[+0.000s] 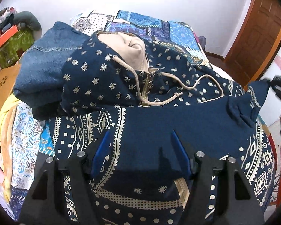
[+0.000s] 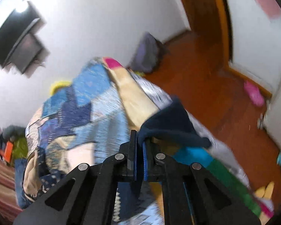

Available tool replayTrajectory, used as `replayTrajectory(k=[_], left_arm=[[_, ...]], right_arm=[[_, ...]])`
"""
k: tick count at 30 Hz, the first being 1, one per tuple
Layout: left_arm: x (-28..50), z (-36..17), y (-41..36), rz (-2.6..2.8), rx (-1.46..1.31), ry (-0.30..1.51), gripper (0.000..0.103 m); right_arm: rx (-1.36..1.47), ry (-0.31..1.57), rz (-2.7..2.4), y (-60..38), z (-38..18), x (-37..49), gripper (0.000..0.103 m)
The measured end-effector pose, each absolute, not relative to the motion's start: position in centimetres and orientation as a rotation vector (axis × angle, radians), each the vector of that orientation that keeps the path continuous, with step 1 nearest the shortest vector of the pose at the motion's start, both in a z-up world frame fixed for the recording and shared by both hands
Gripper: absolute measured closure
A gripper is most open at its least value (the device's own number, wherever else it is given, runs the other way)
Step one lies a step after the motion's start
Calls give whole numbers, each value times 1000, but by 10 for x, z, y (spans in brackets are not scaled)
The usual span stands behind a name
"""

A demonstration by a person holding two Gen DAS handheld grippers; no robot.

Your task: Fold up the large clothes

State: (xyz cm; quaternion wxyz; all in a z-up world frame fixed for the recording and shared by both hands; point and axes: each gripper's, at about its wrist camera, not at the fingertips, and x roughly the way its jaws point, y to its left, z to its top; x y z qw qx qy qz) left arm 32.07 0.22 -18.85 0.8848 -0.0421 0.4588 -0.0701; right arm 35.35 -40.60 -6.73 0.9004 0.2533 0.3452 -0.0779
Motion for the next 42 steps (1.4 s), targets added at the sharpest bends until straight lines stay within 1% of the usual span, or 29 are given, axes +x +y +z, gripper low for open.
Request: replayTrajectory(k=[6, 9, 11, 13, 16, 21, 23, 26, 29, 31, 34, 36, 37, 38, 39, 42], left_arm=[[306, -173, 5, -154, -86, 914, 37], [300, -166, 6, -152, -63, 895, 37], [296, -161, 6, -148, -49, 885, 37], [293, -157, 7, -145, -49, 878, 37], [290, -154, 10, -138, -54, 874, 37], [287, -152, 10, -139, -52, 872, 37], [287, -153, 8, -140, -41, 875, 37], [290, -156, 4, -146, -34, 888, 37], [293, -156, -3, -159, -27, 895, 37], [296, -155, -11, -177, -17, 894, 37], [304, -149, -30, -219, 14, 891, 37], [310, -143, -46, -252, 45, 879, 37], [312, -138, -56, -278, 59, 869, 37], [315, -133, -65, -302, 68, 861, 37], [318, -129, -73, -323, 72, 854, 37], [330, -113, -105, -413, 66, 824, 37]], right_arm=[[446, 619, 51, -349, 0, 336, 99], [407, 632, 178, -315, 13, 331, 99], [383, 656, 260, -291, 12, 329, 99], [364, 695, 325, -269, 1, 330, 99], [336, 786, 384, -242, -29, 336, 99], [307, 1006, 458, -214, -94, 341, 99], [270, 1059, 457, -207, -112, 341, 99], [209, 1108, 461, -200, -123, 334, 95], [146, 1139, 459, -200, -126, 325, 95], [132, 1148, 474, -204, -118, 317, 92], [150, 1140, 472, -216, -108, 307, 84], [160, 1103, 437, -230, -99, 300, 70], [163, 1078, 416, -237, -94, 297, 67], [163, 1041, 382, -247, -88, 292, 61], [159, 1004, 342, -257, -83, 288, 58], [161, 930, 242, -284, -71, 279, 57]])
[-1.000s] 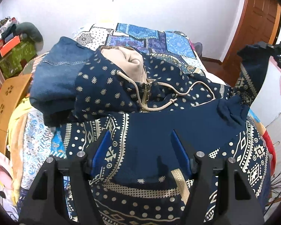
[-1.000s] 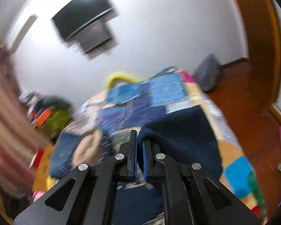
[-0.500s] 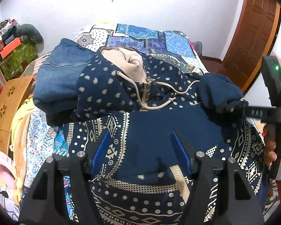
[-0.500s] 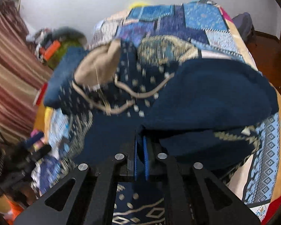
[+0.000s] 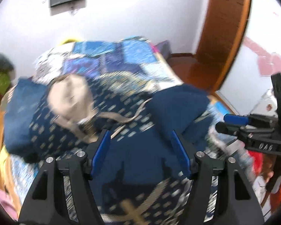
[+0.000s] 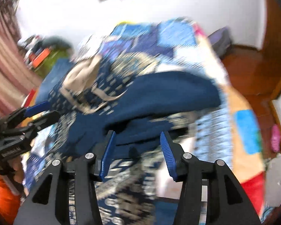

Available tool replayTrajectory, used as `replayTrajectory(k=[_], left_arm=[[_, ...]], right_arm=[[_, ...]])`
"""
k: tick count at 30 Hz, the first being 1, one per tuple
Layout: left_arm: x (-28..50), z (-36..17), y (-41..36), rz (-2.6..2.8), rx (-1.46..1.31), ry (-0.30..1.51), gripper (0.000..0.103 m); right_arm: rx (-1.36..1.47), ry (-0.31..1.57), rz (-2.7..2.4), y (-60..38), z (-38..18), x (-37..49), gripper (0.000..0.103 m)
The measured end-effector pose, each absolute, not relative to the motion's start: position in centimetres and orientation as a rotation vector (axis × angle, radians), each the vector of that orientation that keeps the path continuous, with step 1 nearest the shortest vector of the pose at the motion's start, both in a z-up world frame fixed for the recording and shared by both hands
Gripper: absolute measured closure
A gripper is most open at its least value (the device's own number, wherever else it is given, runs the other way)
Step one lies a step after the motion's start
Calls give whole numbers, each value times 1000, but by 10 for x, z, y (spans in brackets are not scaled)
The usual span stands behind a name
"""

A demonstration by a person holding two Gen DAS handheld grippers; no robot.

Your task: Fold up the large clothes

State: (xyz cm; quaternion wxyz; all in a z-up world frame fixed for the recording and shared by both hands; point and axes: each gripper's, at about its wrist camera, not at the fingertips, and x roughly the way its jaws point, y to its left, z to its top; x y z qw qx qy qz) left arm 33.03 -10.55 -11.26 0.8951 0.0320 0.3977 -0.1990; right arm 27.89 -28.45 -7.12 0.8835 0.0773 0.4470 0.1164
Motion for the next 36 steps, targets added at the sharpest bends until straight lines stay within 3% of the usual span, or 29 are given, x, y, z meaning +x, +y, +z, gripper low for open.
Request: replayTrajectory(k=[8, 15, 22, 25, 27, 30, 32, 36], left_arm=[[361, -111, -202, -571, 186, 828, 37], [389, -153, -279, -637, 310, 915, 37], [409, -199, -309, -613, 409, 998, 38], [415, -204, -303, -600, 367, 1005, 45], [417, -200, -299, -594, 354, 995, 68], [423, -191, -287, -595, 309, 1014, 88], [425, -177, -275, -606, 217, 1029, 95], [416, -135, -248, -582, 130, 941, 97]], right_arm=[[261, 866, 31, -354, -63, 268, 57], [345, 888, -41, -385, -78, 270, 56], [333, 919, -36, -387, -90, 269, 56], [333, 920, -29, -387, -91, 267, 56], [335, 920, -21, -385, -90, 268, 56], [333, 922, -14, -381, -90, 268, 56], [325, 927, -6, -378, -88, 271, 56], [300, 917, 13, -370, -77, 275, 56]])
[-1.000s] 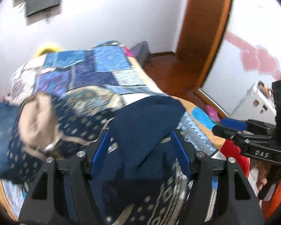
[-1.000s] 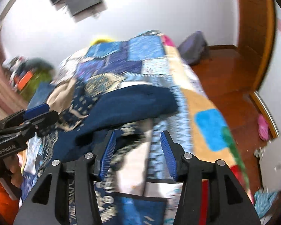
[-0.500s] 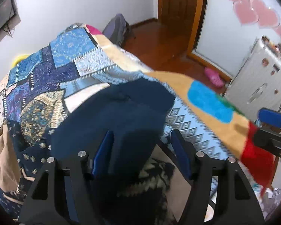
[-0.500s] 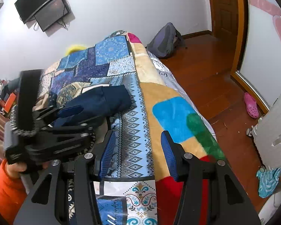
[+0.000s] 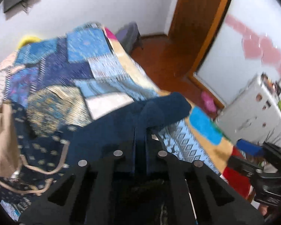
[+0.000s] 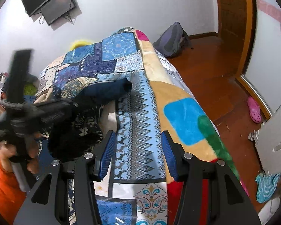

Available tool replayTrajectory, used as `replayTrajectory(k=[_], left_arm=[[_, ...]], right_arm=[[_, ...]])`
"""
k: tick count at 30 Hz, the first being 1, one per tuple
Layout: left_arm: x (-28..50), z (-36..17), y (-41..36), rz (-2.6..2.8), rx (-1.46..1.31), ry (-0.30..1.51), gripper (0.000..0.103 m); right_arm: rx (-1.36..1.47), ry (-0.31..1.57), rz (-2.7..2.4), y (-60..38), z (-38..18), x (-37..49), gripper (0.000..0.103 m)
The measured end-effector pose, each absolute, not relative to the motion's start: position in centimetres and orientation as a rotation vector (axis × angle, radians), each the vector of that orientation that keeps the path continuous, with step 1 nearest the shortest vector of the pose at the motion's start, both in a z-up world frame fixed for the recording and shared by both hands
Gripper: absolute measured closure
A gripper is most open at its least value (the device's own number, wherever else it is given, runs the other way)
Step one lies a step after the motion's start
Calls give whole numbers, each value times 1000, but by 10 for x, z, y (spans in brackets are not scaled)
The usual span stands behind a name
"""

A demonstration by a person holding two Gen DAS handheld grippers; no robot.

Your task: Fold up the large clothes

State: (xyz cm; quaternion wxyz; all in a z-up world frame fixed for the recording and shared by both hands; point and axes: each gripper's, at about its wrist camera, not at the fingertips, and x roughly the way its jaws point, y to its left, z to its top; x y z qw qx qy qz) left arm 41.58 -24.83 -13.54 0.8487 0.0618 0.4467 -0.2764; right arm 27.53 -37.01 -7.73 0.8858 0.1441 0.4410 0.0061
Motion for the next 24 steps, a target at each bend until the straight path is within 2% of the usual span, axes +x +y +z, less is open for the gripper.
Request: replayTrajectory(k=[7, 12, 19, 24], left_arm=[[398, -72, -169, -497, -10, 795, 97], [379, -52, -110, -403, -21, 726, 97], [343, -55, -30, -251, -6, 682, 98], [328, -81, 16, -172, -14, 725, 98]], right_arm=[[277, 908, 54, -354, -63, 283, 56], [256, 909, 109, -335, -54, 295, 56], [201, 943, 160, -303, -59, 328, 56], [140, 1056, 154, -277, -93, 354, 56]])
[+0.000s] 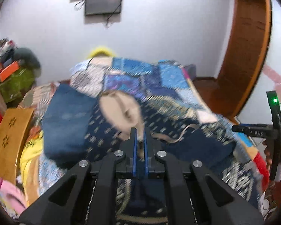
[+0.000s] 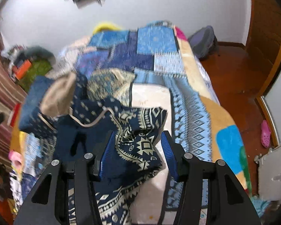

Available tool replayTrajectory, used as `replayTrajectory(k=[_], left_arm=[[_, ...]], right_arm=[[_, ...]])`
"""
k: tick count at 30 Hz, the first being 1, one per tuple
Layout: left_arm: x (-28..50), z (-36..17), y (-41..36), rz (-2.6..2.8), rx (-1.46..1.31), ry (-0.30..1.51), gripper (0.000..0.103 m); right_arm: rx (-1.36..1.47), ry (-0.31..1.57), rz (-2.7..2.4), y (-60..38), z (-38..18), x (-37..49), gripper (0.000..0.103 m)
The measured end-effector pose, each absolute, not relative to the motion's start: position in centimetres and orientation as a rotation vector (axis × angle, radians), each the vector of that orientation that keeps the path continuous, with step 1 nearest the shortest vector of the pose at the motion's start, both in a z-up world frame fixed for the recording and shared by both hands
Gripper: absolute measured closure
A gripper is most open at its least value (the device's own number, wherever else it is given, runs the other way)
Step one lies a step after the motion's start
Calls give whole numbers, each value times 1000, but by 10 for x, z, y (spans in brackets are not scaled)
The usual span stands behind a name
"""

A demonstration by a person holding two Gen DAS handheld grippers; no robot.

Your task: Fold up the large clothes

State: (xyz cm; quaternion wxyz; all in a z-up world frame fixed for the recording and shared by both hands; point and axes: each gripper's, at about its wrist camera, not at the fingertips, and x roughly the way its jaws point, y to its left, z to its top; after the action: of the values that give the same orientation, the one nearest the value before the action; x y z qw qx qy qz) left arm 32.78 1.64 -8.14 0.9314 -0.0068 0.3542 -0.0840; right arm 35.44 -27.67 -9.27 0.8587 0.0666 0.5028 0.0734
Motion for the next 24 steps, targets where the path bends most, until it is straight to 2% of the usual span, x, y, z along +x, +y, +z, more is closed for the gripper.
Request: replayTrajectory(k=[8, 10, 15, 16, 18, 20, 22, 24], left_arm=[[330, -141, 25, -184, 18, 919, 96], [334, -154, 14, -218, 18, 953, 91], [341, -184, -23, -282, 96, 1001, 63], [345, -194, -32, -291, 132, 1020, 62], [350, -211, -47, -290, 196, 1048, 62], [355, -226, -59, -285, 254, 1080, 62], [358, -237, -68, -281, 289, 1094, 61], [363, -241, -73, -257, 298, 1089, 51]], right_arm=[[53, 1142, 161, -256, -127, 350, 55], [22, 1139, 162, -254, -127, 347, 52], [10, 1134, 164, -258, -128, 342, 49], [8, 1133, 163, -259, -129, 341, 47], [-12, 1123, 146, -260, -133, 341, 35], [-3, 1124, 141, -264, -138, 340, 30], [43, 1134, 157, -271, -141, 340, 29], [96, 1143, 169, -278, -144, 341, 26]])
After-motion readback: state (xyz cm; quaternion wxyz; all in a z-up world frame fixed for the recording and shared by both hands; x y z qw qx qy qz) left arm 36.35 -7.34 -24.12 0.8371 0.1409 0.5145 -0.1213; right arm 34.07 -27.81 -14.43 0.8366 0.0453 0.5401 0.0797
